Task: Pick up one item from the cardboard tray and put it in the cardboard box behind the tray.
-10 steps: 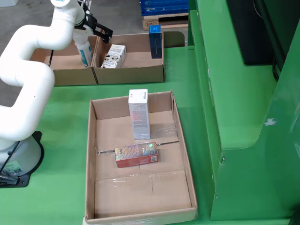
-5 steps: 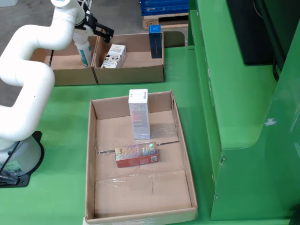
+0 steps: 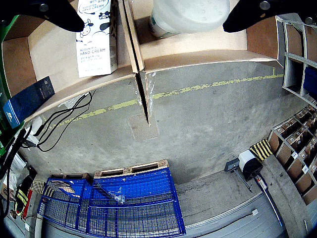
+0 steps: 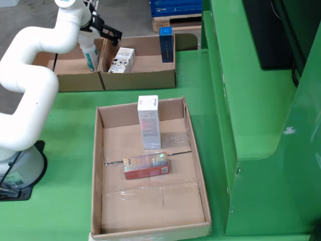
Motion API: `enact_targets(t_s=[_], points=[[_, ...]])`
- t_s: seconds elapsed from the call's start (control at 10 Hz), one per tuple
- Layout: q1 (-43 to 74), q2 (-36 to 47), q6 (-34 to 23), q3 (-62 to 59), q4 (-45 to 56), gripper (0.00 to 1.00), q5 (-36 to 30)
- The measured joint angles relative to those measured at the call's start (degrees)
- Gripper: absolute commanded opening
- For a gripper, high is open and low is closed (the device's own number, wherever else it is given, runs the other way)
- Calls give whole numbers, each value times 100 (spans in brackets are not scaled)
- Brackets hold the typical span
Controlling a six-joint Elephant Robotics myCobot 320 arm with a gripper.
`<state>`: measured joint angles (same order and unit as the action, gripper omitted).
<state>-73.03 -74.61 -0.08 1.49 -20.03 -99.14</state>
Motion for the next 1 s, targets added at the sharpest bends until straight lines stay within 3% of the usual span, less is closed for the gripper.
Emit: enact_targets(t_s=[0.7,0.8,0.9,1.0], points=[[-88,0,-18,0,-264,100,220],[-387,149,-211,0,-800,100,835],[-668,211,-607,0,-879,100,2198],[-738,272,-695,0,-862,100,2655]])
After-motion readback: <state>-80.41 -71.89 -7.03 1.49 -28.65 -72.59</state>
